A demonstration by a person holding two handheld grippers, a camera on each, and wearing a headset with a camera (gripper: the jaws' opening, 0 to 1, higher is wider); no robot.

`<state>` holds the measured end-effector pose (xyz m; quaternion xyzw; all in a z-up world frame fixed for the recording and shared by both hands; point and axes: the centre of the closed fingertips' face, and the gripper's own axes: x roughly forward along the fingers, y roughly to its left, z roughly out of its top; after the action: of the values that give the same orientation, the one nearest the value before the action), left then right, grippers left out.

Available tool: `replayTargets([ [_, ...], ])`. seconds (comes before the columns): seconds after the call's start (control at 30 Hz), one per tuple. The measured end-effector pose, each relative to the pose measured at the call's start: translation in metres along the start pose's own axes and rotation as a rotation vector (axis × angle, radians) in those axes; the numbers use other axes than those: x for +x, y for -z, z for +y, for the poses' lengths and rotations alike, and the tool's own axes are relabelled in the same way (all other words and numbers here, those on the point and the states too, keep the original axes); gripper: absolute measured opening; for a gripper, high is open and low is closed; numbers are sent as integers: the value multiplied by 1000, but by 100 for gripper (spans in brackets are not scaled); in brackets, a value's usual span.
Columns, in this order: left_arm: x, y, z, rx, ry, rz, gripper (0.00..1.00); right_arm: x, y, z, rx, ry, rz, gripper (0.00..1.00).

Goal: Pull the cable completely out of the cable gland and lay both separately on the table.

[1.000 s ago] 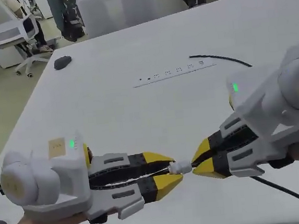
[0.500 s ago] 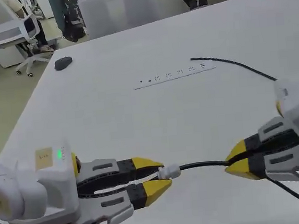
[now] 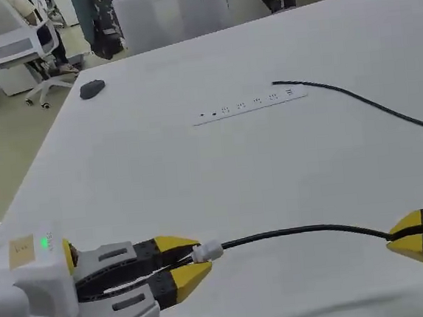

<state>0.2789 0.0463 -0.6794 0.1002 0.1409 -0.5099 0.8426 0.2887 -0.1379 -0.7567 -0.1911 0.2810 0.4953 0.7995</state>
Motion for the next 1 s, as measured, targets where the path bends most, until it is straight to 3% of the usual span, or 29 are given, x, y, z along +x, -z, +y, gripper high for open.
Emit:
replayTargets([
  [0.37, 2, 3, -2, 7, 6, 12, 14, 7, 11, 6, 5, -18, 33, 0],
  [0.47, 4, 3, -5, 18, 10, 15, 14, 8, 19, 10, 10, -32, 97, 0],
  [0.57, 10, -3, -10, 40, 34, 11, 14, 14, 7, 13, -72, -16, 120, 9],
  [0.63, 15, -6, -11, 44, 44, 11, 14, 20, -31, 28, -116, -60, 37, 10],
  [0.77, 19, -8, -13, 45, 56, 9, 14, 25, -73, 41, -138, -100, -66, 10],
  [0.83, 22, -7, -16, 54, 65, 16, 14, 28, -103, 51, -191, -127, -112, 9],
  [1.0, 22, -6, -20, 64, 78, 25, 14, 42, -118, 67, -261, -203, -92, 7],
])
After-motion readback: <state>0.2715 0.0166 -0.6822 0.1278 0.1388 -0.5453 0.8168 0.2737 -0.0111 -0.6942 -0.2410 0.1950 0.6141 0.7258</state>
